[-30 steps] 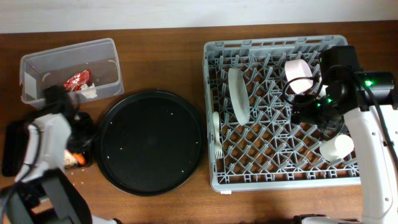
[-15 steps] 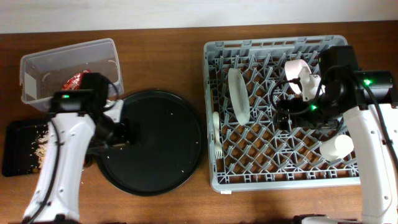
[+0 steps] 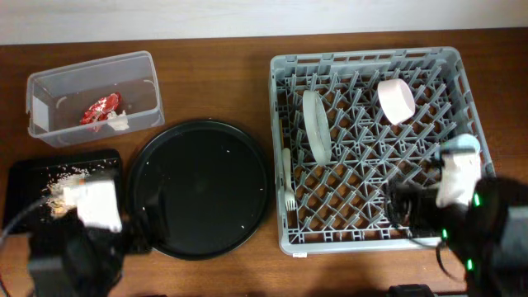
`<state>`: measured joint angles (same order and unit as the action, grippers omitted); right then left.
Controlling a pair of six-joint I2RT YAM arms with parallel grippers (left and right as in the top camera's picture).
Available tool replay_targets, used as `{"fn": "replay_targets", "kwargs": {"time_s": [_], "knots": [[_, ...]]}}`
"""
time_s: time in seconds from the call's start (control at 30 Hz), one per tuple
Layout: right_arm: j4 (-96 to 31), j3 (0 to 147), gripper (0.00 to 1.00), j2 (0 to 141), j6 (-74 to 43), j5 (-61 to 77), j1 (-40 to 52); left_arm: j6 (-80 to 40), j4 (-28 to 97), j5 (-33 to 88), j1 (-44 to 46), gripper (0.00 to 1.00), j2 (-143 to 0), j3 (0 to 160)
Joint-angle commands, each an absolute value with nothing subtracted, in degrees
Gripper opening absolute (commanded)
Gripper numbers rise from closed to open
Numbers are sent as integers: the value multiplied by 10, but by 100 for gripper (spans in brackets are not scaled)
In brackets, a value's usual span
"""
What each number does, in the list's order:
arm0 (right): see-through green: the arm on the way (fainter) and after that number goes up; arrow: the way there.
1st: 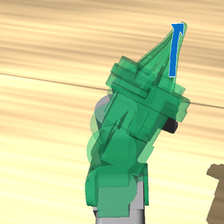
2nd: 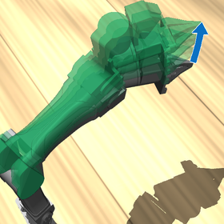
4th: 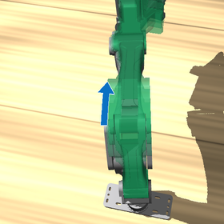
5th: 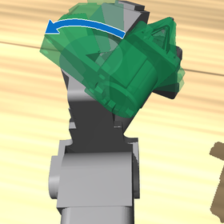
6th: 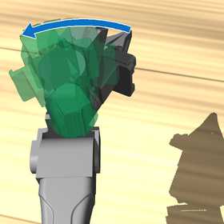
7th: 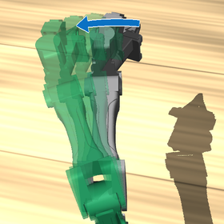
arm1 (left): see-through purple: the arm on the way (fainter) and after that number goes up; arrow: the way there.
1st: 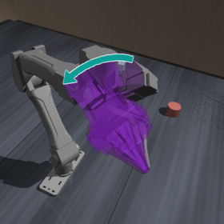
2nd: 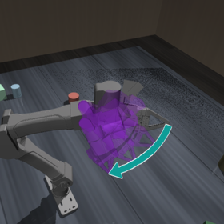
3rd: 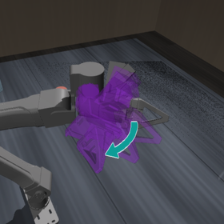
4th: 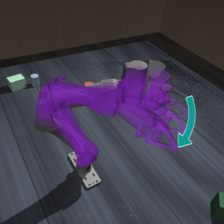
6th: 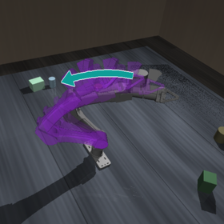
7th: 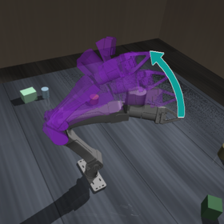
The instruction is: Sort waste into correct bins and load items into the dishwasher rack
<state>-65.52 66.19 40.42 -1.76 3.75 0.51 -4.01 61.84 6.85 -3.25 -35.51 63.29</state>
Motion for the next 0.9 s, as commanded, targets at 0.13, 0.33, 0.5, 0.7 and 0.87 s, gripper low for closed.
{"fn": "replay_targets", "kwargs": {"time_s": [0.13,0.33,0.5,0.7,0.87], "knots": [[-670,629,99,318,-24,10,4,-30,625,62,-34,99,-264,574],[-673,629,99,319,-24,10,4,-30,673,62,-34,99,-264,574],[-673,629,99,319,-24,10,4,-30,728,62,-34,99,-264,574],[-673,629,99,319,-24,10,4,-30,727,62,-34,99,-264,574],[-674,629,99,306,-24,10,4,-30,727,62,-34,99,-264,574]]}}
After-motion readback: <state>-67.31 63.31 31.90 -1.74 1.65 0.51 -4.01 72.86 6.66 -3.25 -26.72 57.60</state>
